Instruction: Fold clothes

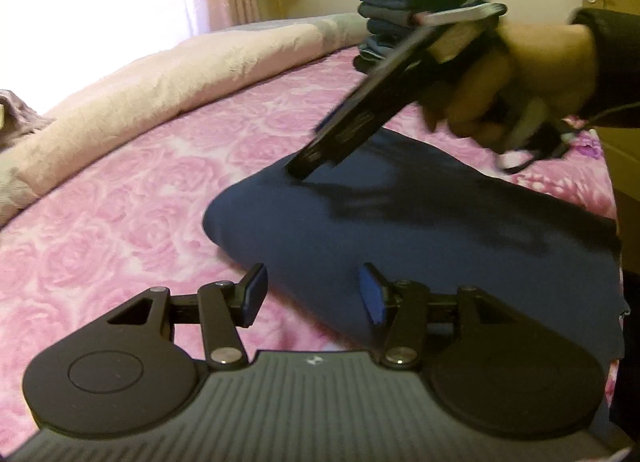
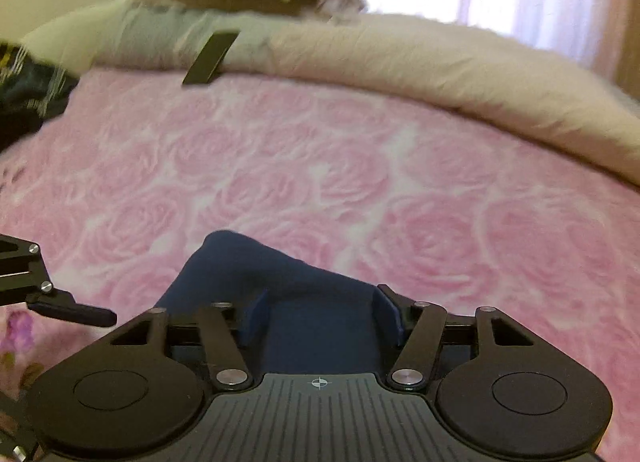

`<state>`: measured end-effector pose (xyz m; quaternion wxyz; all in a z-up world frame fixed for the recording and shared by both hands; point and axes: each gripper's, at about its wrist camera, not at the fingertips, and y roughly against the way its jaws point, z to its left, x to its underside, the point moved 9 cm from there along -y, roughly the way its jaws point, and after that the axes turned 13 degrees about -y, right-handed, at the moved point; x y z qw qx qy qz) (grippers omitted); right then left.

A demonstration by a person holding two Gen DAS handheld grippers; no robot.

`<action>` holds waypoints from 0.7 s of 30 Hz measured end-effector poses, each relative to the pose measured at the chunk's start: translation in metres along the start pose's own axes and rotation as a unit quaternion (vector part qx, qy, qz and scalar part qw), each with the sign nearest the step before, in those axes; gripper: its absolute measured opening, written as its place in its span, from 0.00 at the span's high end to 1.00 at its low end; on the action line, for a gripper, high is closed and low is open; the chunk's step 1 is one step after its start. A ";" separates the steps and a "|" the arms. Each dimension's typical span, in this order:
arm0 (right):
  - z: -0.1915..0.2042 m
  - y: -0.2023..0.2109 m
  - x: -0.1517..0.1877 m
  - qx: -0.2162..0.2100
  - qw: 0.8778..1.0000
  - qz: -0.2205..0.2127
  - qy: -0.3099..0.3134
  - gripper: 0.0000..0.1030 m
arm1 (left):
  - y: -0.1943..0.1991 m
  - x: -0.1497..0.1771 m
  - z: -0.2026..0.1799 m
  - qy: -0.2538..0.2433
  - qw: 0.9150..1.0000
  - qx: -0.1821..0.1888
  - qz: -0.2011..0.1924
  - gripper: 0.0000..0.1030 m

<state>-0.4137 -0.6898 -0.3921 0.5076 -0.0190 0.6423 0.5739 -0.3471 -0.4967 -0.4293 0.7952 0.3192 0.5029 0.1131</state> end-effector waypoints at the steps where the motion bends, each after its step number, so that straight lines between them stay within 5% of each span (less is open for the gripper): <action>1: -0.002 0.009 0.004 0.000 1.000 -0.003 -0.013 0.42 | 0.001 0.000 -0.002 -0.003 1.000 -0.007 0.006 0.55; 3: -0.007 0.014 0.024 0.008 1.000 0.025 -0.010 0.42 | 0.004 -0.002 -0.008 -0.022 0.999 -0.023 0.018 0.55; 8: -0.014 0.059 0.046 0.021 0.999 0.003 -0.046 0.41 | 0.024 -0.008 -0.014 -0.073 0.996 -0.043 0.027 0.50; 9: -0.012 0.072 0.050 0.020 0.998 -0.007 -0.052 0.38 | 0.029 -0.007 -0.013 -0.087 0.995 -0.050 0.026 0.47; 11: -0.004 0.096 0.064 0.025 0.997 -0.027 -0.062 0.11 | 0.040 -0.006 -0.012 -0.116 0.991 -0.067 0.024 0.38; 13: 0.008 0.121 0.082 0.032 0.996 -0.048 -0.071 0.11 | 0.048 0.000 -0.007 -0.140 0.986 -0.082 0.026 0.37; 21: 0.103 0.095 0.139 0.107 0.993 -0.033 0.038 0.11 | 0.059 0.030 -0.002 -0.293 0.948 -0.122 0.027 0.24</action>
